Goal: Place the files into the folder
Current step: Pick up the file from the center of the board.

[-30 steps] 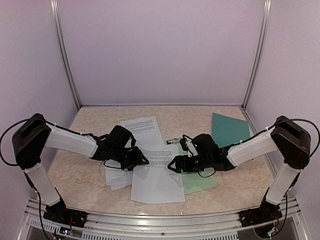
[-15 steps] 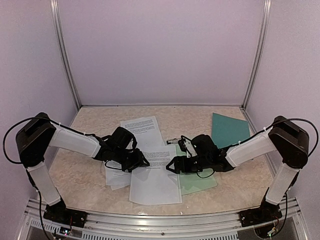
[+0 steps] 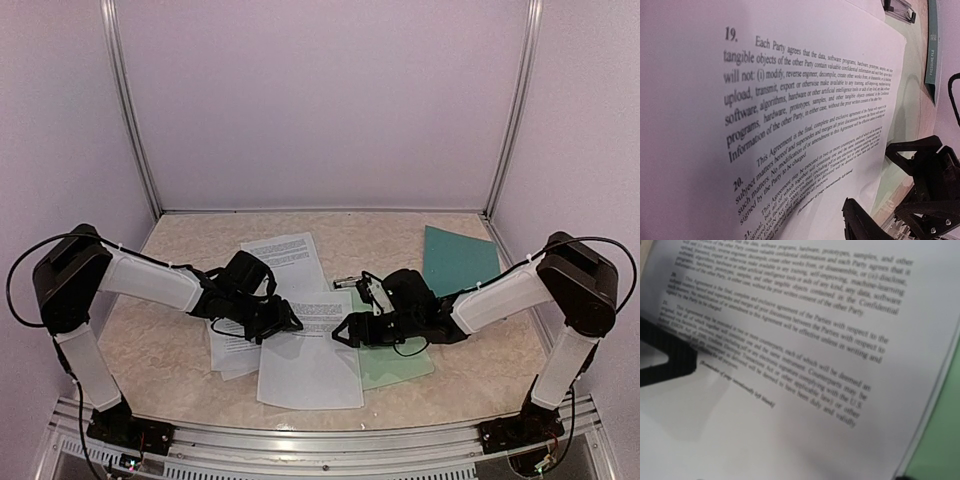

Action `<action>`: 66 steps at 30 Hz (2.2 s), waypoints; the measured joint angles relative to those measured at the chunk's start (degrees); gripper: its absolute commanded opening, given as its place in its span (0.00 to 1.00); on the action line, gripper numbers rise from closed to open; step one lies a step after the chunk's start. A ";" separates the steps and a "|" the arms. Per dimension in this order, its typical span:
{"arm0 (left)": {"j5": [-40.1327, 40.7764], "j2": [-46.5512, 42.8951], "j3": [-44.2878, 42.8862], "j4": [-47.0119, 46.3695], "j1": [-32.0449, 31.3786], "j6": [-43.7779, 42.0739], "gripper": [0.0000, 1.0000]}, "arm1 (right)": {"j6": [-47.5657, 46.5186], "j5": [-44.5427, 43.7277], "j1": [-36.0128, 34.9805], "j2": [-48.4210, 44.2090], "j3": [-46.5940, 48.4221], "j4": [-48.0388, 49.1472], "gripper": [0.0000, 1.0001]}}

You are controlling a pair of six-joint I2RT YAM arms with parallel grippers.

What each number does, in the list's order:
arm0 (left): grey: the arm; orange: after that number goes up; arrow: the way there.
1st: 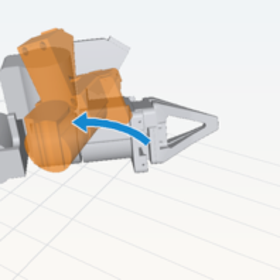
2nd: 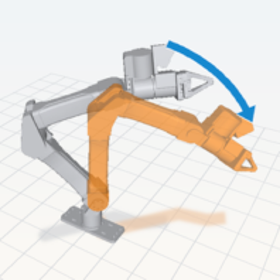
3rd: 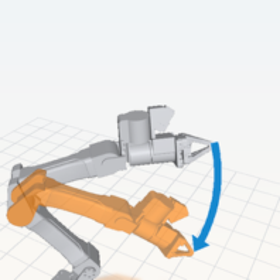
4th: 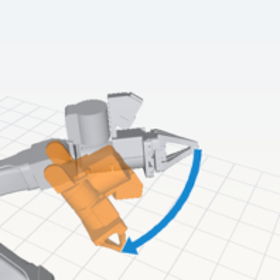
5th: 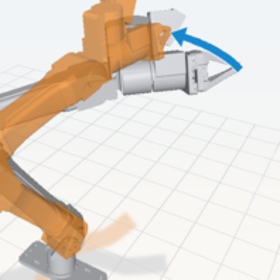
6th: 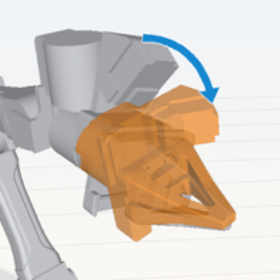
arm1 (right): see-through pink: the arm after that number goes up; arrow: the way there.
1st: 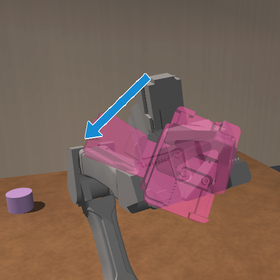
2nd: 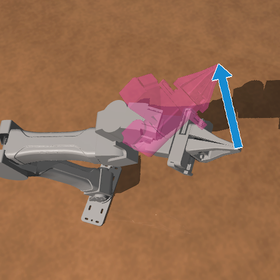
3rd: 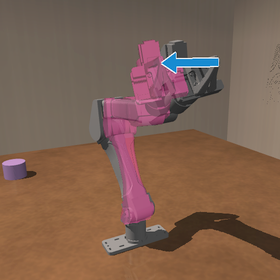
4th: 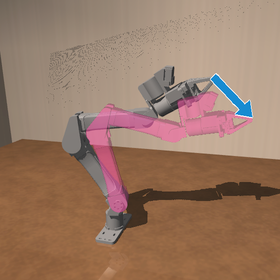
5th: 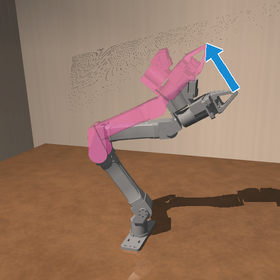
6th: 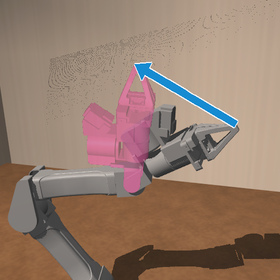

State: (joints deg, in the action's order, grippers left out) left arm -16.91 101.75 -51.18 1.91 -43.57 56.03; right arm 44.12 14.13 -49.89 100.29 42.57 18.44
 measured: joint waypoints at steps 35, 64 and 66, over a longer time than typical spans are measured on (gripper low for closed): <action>1.73 -0.39 -1.79 3.72 -0.26 -1.95 0.00 | -2.93 -2.32 -0.22 -1.22 0.72 -4.31 0.82; 3.61 -16.96 -5.64 20.85 -1.46 -14.43 0.00 | -59.10 -8.41 11.43 12.39 38.58 -37.73 0.94; 3.50 -17.16 -5.33 20.90 -1.40 -14.51 0.00 | -62.97 -6.91 11.91 15.91 41.24 -39.58 0.92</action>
State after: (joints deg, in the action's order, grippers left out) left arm -13.41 84.60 -56.51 22.81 -44.97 41.52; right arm -18.85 7.22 -37.98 116.20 83.81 -21.15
